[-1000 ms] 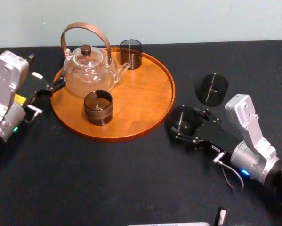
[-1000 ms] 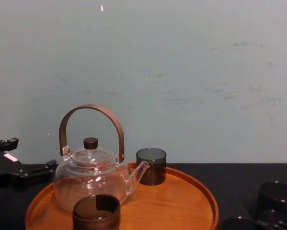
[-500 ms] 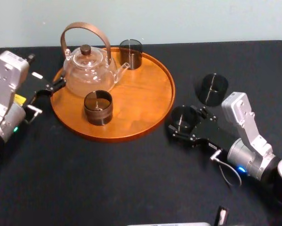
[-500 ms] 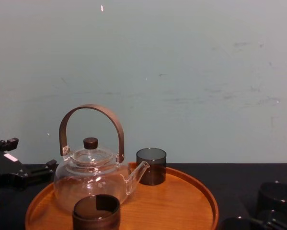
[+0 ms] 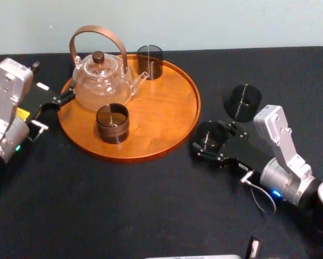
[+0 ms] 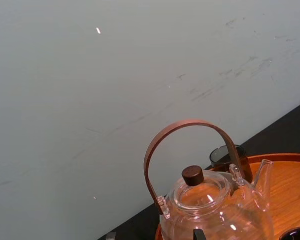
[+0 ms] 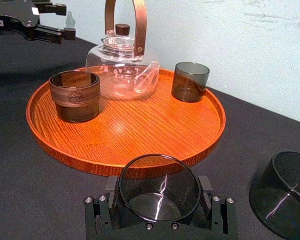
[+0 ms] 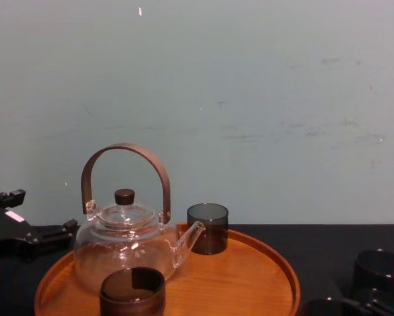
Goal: Pick up the glass from the table and place it on the tray.
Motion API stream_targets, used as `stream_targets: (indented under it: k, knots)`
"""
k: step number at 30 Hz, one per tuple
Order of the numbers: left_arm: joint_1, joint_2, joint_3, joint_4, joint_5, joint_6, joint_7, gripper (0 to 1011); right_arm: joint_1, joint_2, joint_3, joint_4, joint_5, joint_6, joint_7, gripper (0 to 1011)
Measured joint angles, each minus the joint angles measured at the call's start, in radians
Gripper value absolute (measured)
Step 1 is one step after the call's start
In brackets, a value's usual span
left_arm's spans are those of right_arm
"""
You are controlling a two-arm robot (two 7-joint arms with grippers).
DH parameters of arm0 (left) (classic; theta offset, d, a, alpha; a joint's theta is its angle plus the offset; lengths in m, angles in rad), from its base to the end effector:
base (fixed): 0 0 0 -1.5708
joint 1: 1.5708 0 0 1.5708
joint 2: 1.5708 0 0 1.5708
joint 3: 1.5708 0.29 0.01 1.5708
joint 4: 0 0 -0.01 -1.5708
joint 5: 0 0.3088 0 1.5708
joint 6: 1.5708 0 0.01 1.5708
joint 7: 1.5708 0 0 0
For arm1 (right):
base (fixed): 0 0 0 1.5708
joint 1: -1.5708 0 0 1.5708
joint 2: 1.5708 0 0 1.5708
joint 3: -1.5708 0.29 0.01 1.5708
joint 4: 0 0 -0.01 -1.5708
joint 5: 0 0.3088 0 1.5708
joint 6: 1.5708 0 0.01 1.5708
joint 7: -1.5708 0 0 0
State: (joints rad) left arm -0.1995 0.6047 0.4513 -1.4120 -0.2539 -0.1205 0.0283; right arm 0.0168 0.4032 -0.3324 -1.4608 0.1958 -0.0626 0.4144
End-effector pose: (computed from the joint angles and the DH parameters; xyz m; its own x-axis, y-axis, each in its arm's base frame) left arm 0.3581 0.0827 -0.3023 0.2922 0.8803 0.3738 -0.9553 0.2872 0.0703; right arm 0.3139 -0.0335 -0.3440 0.6544 -0.7472 0.1160 0.7508 0.6238 -0.2172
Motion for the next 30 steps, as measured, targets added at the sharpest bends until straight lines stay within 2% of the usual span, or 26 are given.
stream_targets:
  k: [11,30]
  knots:
    - [0.000,0.000,0.000,0.000,0.000,0.000,0.000,1001,0.004,-0.002,0.000,0.015,0.019,-0.001,0.013,1002]
    - [0.000,0.000,0.000,0.000,0.000,0.000,0.000,1001,0.005,-0.002,-0.001,0.017,0.019,-0.002,0.012,1000]
